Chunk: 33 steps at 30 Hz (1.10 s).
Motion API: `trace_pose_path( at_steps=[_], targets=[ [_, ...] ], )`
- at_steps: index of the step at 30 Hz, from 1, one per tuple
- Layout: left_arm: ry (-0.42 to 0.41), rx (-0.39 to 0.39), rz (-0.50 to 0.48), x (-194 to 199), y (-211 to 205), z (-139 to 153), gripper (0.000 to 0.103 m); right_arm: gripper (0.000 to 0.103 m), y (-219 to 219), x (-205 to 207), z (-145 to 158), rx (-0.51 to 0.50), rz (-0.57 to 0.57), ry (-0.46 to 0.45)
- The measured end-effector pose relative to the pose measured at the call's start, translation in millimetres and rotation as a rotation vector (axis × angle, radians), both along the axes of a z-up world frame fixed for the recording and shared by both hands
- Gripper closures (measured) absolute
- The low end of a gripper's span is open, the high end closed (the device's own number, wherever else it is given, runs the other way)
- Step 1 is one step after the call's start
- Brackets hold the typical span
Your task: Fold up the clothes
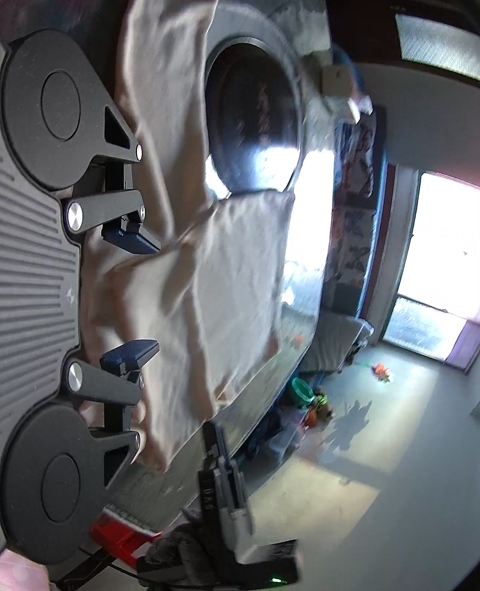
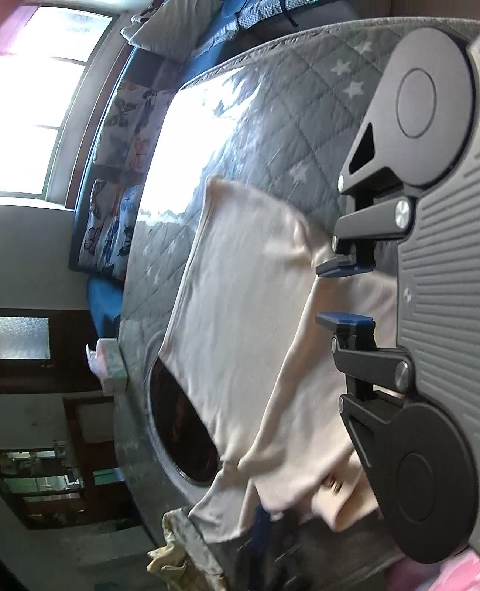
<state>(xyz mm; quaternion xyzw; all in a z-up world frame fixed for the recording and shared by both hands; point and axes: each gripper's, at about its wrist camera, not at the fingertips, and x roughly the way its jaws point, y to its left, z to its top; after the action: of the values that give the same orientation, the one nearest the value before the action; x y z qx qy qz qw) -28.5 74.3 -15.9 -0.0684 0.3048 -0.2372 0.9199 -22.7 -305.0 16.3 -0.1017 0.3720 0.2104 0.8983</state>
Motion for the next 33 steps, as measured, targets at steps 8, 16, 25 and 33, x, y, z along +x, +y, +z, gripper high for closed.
trace_pose_path(
  at_steps=[8,16,25,33],
  targets=[
    [0.024,0.059,0.163,23.5,32.7,-2.9,0.048,0.083,2.8,19.5,-8.5,-0.044,0.155,-0.025],
    [0.052,0.115,0.227,41.3,47.8,-13.5,0.048,0.083,4.6,38.6,-11.1,-0.114,0.350,0.022],
    [0.036,0.173,0.228,42.2,39.1,-14.3,0.049,0.099,-5.8,44.9,-7.4,-0.119,0.388,0.070],
    [0.030,0.195,0.227,45.6,38.0,-14.7,0.049,0.099,-27.5,38.8,-11.5,-0.081,0.314,0.067]
  ],
)
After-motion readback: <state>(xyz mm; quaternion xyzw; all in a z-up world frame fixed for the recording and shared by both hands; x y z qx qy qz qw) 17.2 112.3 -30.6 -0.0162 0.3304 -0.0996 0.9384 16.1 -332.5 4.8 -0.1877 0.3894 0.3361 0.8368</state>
